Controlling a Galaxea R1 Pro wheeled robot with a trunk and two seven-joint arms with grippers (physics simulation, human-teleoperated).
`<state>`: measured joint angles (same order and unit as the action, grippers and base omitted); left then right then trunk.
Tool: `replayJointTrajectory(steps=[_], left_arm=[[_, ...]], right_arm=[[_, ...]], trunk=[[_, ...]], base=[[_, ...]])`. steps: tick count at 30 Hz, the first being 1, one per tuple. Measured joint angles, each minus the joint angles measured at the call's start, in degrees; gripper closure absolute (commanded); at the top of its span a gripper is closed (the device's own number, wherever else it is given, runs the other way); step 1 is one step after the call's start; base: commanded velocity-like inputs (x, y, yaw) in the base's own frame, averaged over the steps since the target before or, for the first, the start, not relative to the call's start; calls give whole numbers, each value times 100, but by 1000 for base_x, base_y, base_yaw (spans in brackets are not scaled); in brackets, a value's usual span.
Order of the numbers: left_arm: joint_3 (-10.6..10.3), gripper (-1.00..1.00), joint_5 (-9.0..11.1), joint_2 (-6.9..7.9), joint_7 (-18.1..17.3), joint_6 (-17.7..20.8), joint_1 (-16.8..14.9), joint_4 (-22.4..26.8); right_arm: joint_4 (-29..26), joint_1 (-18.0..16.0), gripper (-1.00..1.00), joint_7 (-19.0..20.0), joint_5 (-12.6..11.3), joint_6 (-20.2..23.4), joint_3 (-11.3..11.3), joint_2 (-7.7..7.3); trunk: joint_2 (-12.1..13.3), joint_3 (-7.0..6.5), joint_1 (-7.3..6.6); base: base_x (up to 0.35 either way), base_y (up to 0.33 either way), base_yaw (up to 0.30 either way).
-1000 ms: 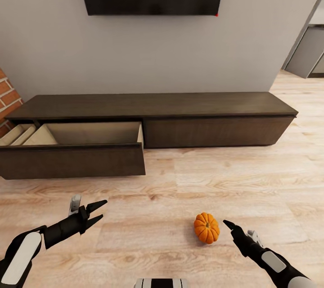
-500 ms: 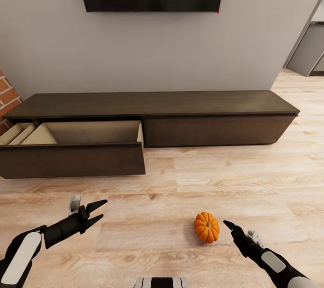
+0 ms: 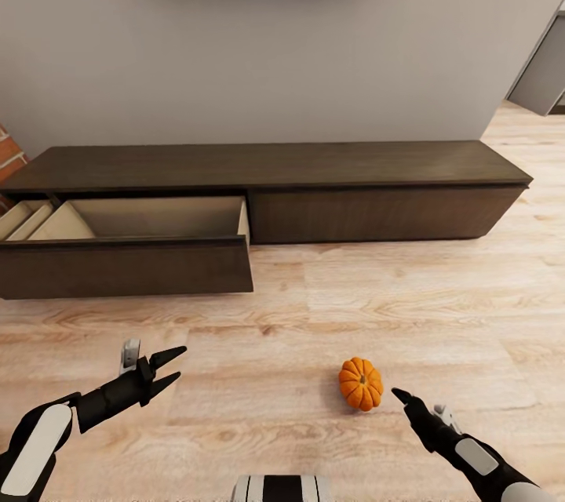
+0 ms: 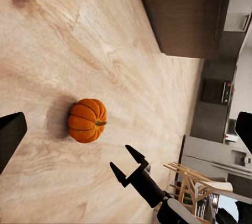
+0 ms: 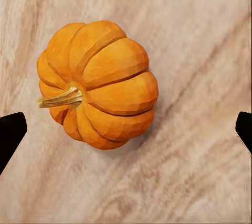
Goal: Place each of the two pumpkins and all three candles from the living room inside a cabinet in the living room (use any cabinet), then make sure every cabinet is closed, and position the cauldron so it is next to a table in the living room.
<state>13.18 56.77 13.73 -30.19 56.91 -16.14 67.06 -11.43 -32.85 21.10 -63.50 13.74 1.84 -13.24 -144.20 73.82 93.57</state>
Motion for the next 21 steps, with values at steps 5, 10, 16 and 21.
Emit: replayJointTrajectory(steps=[5, 10, 16, 21], left_arm=[[0, -100, 0, 0, 3, 0, 0, 0], [0, -100, 0, 7, 2, 0, 0, 1], [0, -100, 10, 9, -1, 1, 0, 12], [0, -100, 38, 9, -2, 1, 0, 25]], right_arm=[[-2, 0, -100, -160, 6, 9, 0, 0], [-9, 0, -100, -222, 14, 10, 0, -3], [-10, 0, -100, -231, 14, 10, -1, -6], [-10, 0, -100, -231, 16, 11, 5, -8]], trunk=[[-7, 111, 13], [-13, 222, 26], [-16, 267, 31], [-16, 267, 31]], base=[[0, 0, 0], [0, 0, 0], [0, 0, 0], [15, 11, 0]])
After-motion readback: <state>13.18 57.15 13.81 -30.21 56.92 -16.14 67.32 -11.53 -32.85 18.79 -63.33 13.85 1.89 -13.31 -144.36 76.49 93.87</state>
